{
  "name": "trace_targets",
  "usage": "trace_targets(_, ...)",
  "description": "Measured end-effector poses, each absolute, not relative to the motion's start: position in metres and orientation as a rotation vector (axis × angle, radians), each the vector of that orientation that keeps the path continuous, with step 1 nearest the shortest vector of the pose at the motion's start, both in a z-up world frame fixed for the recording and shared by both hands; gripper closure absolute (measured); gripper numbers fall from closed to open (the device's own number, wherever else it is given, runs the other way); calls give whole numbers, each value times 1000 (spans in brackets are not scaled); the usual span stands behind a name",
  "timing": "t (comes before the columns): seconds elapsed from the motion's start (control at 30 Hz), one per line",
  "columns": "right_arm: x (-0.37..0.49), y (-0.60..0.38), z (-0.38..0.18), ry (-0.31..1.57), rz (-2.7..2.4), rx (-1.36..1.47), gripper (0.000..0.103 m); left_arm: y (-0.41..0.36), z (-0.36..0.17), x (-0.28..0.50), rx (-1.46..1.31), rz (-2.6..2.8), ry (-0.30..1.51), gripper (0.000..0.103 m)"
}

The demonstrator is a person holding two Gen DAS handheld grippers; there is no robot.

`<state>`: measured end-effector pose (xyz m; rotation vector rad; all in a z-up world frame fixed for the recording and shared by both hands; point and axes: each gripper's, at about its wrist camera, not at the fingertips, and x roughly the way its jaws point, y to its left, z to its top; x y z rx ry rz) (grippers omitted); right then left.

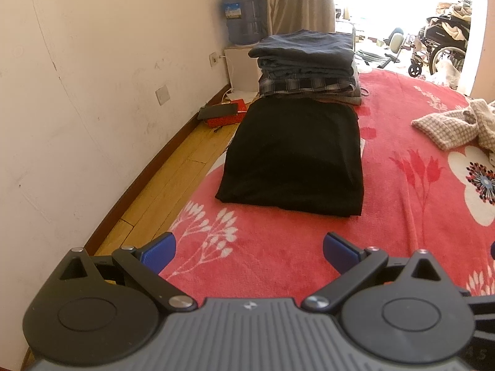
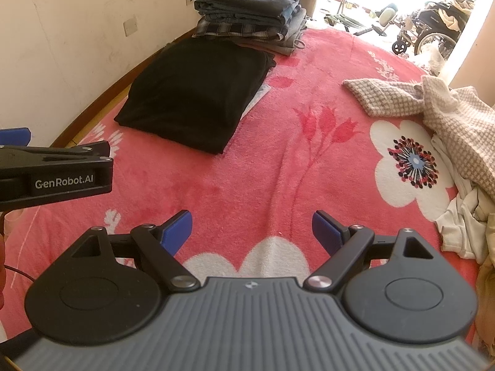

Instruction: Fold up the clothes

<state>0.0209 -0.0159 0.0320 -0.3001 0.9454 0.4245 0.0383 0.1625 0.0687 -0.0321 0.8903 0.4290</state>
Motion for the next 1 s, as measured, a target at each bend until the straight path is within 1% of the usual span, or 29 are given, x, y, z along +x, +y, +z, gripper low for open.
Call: trace_targets(1.0,18,-13,32,946,429,-311,18,162,69,35,-33,436,890,1)
